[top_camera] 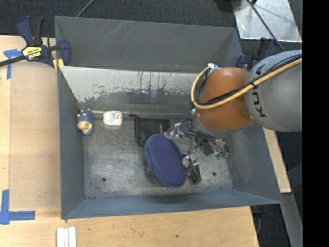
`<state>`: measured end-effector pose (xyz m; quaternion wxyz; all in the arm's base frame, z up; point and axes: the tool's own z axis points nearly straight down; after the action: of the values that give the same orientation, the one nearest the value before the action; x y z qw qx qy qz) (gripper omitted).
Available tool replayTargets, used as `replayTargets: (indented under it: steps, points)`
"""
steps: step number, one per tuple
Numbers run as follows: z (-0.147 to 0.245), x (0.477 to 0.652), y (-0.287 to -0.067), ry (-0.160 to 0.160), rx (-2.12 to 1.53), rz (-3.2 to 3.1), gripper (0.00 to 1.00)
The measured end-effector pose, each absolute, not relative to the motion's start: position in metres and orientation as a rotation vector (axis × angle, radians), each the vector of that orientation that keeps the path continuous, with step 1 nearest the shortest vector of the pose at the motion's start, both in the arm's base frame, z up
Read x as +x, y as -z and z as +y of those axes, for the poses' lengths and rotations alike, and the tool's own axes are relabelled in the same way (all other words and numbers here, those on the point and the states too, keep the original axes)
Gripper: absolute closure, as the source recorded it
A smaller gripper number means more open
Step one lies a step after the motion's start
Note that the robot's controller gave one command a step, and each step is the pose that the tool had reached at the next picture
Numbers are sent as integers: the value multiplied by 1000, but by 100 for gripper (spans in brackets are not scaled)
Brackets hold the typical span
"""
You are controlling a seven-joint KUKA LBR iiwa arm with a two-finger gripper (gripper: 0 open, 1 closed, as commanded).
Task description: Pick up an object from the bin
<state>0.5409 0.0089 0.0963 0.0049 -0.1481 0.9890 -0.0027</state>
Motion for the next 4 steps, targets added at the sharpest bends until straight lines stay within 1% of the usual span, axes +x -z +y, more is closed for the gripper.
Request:
replayTargets:
  steps: [1,2,3,4]
  points:
    - [45,551,-90,4,-669,3055,0]
    - [60,562,-87,14,-695,3061,0]
    - [59,560,-87,19,-702,3071,100]
    - [74,571,-84,28,-1578,2735,100]
